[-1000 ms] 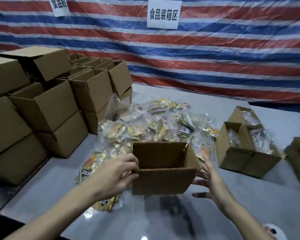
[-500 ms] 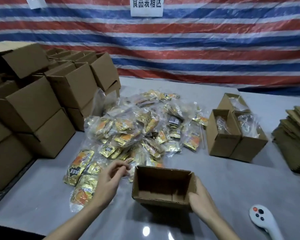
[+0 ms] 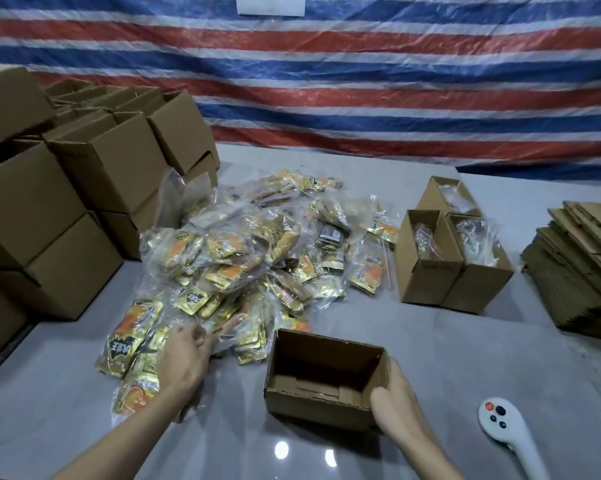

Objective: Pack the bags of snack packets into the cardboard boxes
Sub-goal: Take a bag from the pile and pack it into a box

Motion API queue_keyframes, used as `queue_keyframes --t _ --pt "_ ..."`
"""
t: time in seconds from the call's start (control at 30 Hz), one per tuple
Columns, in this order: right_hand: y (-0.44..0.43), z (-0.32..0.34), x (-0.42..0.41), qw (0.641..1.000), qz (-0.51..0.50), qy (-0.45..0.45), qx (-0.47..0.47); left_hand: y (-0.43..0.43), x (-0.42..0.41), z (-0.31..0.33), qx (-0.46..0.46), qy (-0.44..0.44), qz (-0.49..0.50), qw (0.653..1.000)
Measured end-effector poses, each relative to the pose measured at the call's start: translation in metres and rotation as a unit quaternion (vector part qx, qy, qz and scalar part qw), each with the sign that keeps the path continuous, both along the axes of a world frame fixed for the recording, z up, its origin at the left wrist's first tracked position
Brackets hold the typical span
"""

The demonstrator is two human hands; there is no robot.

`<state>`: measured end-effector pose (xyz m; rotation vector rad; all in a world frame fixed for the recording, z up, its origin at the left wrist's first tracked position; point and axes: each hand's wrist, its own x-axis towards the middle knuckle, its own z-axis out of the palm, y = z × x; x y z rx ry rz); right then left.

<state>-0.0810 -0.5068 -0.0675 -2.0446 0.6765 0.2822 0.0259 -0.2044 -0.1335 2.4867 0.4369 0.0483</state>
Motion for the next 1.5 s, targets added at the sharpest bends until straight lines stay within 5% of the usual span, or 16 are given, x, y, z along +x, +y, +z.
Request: queue_keyframes --t 0.23,0.6,0.87,1.1,1.27,1.5 --pt "0.012 0.0 0.006 1.0 0.015 0.002 0.001 0.013 0.017 0.026 0.003 -0.004 -0.038 0.999" --pt "0.014 -0.003 0.008 1.0 0.013 0.004 0.014 -0.006 0.026 0.084 -0.199 -0.12 -0.044 0.972" --pt "0.018 -0.003 0.007 1.0 0.006 -0.005 0.02 -0.027 0.011 0.153 -0.358 -0.194 -0.026 0.913" --pt "0.019 0.002 0.004 1.0 0.018 0.007 -0.004 -0.059 -0.017 0.17 -0.506 -0.105 -0.055 0.854" --pt "0.02 0.0 0.005 1.0 0.022 0.01 -0.006 -0.072 -0.031 0.147 -0.507 -0.052 -0.108 0.853" --pt "0.018 -0.011 0.01 1.0 0.014 -0.009 -0.012 -0.074 -0.039 0.119 -0.481 -0.009 -0.064 0.874"
